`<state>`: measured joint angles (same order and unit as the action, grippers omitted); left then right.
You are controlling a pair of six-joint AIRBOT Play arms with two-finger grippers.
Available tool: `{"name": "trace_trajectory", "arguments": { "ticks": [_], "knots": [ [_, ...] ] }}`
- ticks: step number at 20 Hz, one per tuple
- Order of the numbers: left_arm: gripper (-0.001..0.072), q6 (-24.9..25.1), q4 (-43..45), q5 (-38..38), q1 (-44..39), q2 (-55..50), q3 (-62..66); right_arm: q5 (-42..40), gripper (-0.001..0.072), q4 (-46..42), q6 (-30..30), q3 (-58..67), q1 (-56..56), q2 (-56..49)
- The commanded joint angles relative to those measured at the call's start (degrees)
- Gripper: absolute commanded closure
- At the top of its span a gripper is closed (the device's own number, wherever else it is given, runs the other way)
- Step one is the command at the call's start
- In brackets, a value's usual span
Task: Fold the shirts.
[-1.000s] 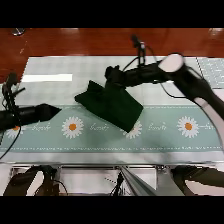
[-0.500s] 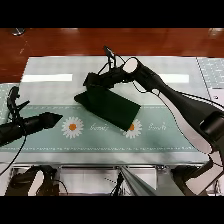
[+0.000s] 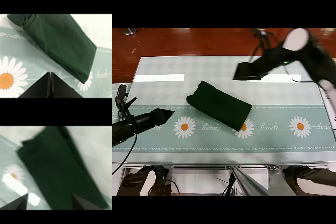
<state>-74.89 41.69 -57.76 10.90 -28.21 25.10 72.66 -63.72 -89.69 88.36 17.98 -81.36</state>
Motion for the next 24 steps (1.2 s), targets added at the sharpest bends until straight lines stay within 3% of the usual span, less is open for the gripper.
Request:
{"name": "trace_trajectory", "arguments": {
  "ticks": [1,4,5,6,8,12,18,24],
  "knots": [
    [0.0668,-0.13,-0.15,0.15,0.04,0.0,-0.04,-8.22,0.0098,-22.51,-11.87,-22.16,-3.78,23.08],
    [0.0668,-0.13,-0.15,0.15,0.02,0.0,-0.04,-27.39,0.0098,-25.73,-37.29,-54.18,-4.11,42.32],
    [0.0668,-0.13,-0.15,0.15,0.02,0.0,-0.04,-32.22,0.0098,-20.65,-41.59,-62.01,-3.96,45.7],
    [0.0668,-0.13,-0.15,0.15,0.02,0.0,-0.04,-37.22,0.0098,-12.28,-42.12,-68.7,-3.82,47.65],
    [0.0669,-0.13,-0.17,0.09,0.02,0.0,-0.04,-42.32,0.0098,6.32,-33.03,-75.62,-3.82,46.97],
    [0.0668,-0.17,-0.24,-1.95,0.02,0.02,-0.04,-42.71,0.0099,23.17,-13.6,-74.6,-3.87,37.99],
    [0.0668,-0.15,-0.2,-3.28,0.02,0.0,-0.04,-35.26,0.0098,34.88,4.42,-62.36,-3.87,16.46],
    [0.0668,-0.15,-0.22,-3.3,0.02,0.0,-0.04,-26.49,0.0124,38.36,10.69,-49.18,-3.82,0.66]
  ]
}}
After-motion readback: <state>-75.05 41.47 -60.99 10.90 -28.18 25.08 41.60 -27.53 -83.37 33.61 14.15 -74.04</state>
